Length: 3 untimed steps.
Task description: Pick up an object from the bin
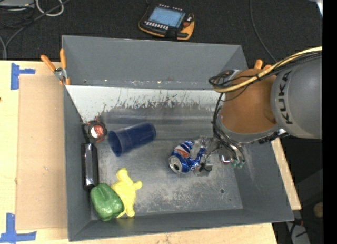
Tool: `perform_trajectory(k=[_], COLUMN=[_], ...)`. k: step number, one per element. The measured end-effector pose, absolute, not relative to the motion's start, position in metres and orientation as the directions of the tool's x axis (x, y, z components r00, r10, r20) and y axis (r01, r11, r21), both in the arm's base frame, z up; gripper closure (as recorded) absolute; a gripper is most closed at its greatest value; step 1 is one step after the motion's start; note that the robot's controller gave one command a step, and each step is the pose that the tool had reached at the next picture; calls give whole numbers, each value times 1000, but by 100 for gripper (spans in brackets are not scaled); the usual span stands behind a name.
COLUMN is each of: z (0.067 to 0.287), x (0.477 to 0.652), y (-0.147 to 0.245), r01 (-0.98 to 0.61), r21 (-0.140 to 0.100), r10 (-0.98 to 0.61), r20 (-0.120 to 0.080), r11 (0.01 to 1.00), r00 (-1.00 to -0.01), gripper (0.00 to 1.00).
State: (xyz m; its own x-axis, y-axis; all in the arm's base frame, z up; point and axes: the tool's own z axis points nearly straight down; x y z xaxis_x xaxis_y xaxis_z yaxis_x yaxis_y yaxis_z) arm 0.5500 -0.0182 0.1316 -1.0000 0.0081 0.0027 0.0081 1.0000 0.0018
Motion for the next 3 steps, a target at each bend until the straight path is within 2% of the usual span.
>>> perform_trajectory(k=[1, 2, 3], z=[145, 162, 106], x=[511, 530, 518], y=[-30, -15, -40], r01=[-357, -40, -431], r21=[4, 5, 6], r10=[-357, -40, -431], r20=[3, 2, 4], r11=[934, 999, 902], r00=[-934, -999, -902], gripper=[100, 100, 100])
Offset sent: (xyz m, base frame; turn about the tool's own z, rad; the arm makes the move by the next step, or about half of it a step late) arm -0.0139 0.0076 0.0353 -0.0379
